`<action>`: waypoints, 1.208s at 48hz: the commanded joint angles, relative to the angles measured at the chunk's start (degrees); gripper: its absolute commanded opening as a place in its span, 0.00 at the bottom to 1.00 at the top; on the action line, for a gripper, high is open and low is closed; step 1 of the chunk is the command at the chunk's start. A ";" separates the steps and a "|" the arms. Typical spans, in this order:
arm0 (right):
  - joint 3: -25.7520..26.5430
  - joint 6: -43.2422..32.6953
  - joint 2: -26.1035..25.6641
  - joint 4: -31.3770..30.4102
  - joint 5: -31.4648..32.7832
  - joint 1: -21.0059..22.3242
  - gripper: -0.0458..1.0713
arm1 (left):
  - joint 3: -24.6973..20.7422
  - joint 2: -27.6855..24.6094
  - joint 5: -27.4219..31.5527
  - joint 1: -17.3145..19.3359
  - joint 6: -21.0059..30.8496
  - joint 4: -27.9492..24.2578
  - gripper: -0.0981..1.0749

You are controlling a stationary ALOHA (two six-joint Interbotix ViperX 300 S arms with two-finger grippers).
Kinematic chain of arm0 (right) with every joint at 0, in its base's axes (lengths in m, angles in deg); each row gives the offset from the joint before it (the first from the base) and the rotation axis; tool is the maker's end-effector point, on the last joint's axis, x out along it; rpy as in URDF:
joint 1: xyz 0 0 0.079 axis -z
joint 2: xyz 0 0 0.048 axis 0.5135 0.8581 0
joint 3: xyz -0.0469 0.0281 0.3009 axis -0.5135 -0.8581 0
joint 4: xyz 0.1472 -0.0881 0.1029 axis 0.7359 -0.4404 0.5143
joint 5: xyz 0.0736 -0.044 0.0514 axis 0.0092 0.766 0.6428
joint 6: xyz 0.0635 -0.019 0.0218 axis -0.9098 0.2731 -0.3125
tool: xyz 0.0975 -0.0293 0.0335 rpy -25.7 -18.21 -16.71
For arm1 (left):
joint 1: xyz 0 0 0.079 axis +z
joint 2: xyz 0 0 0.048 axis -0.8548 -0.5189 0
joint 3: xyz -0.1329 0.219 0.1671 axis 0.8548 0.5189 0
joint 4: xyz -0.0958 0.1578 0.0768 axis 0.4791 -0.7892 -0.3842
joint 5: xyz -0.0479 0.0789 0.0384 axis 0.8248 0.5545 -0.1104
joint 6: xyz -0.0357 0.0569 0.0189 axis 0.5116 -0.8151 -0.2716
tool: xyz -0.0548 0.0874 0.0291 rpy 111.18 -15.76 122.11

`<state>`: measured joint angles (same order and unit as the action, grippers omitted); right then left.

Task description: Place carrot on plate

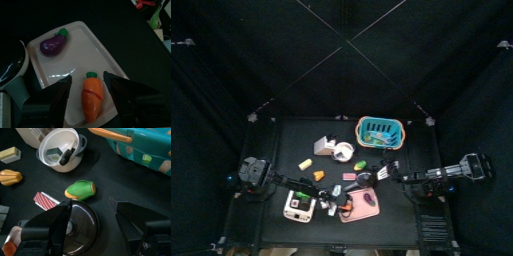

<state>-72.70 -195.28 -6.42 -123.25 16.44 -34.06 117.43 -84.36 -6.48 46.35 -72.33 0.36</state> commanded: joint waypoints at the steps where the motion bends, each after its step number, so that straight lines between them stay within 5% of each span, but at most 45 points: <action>1: 0.97 0.26 -2.46 -0.88 0.62 0.18 0.87 | 0.18 2.99 -1.67 0.09 0.09 0.97 0.84; 13: 0.35 -0.09 -6.68 -2.20 1.76 0.18 0.87 | 4.22 6.50 -5.36 0.79 -0.18 5.45 0.84; 58: -0.26 -0.18 -3.16 0.88 0.26 -0.35 0.87 | 15.12 18.98 -10.11 2.55 0.09 8.26 0.84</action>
<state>-73.85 -195.46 -9.67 -122.20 16.88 -34.33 132.28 -67.40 -14.65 48.37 -72.33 8.19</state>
